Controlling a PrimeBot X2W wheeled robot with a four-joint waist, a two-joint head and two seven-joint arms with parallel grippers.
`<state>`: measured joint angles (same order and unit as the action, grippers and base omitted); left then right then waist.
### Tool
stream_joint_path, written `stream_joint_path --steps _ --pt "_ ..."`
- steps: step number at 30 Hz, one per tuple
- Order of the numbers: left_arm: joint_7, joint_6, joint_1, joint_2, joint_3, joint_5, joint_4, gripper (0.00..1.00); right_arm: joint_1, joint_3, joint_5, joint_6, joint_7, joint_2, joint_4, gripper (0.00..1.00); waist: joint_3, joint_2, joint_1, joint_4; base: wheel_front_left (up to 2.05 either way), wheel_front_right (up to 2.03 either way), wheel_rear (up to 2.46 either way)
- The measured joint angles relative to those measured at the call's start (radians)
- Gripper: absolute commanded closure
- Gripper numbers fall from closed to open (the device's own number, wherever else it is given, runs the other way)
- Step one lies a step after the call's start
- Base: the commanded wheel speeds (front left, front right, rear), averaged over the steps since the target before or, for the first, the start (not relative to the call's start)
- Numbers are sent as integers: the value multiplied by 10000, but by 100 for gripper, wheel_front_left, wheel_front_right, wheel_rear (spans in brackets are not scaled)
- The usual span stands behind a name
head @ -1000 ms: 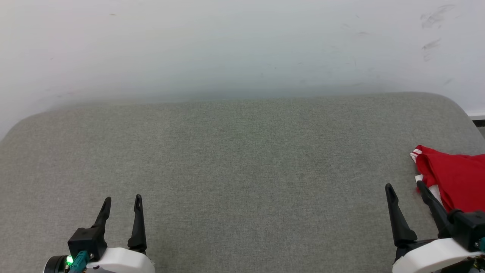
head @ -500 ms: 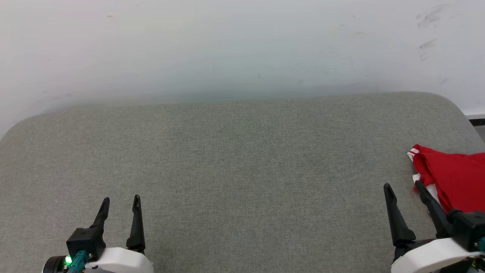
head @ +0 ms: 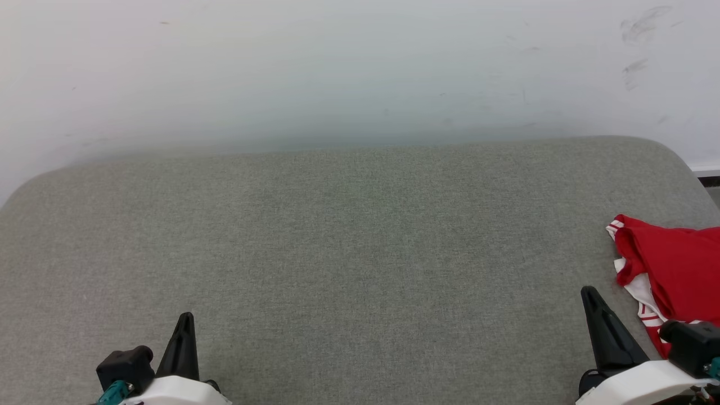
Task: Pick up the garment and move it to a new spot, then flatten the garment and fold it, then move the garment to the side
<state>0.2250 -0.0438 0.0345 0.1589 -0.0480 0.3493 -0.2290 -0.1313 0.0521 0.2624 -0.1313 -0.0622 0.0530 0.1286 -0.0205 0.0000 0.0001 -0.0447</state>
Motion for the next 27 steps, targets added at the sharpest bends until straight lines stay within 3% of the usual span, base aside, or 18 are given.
stream_joint_path --steps 27 --pt "-1097 589 -397 -372 527 4240 -10 100 719 -33 4704 0 10 119 -1256 100 54 0 1 100 0 0 0"
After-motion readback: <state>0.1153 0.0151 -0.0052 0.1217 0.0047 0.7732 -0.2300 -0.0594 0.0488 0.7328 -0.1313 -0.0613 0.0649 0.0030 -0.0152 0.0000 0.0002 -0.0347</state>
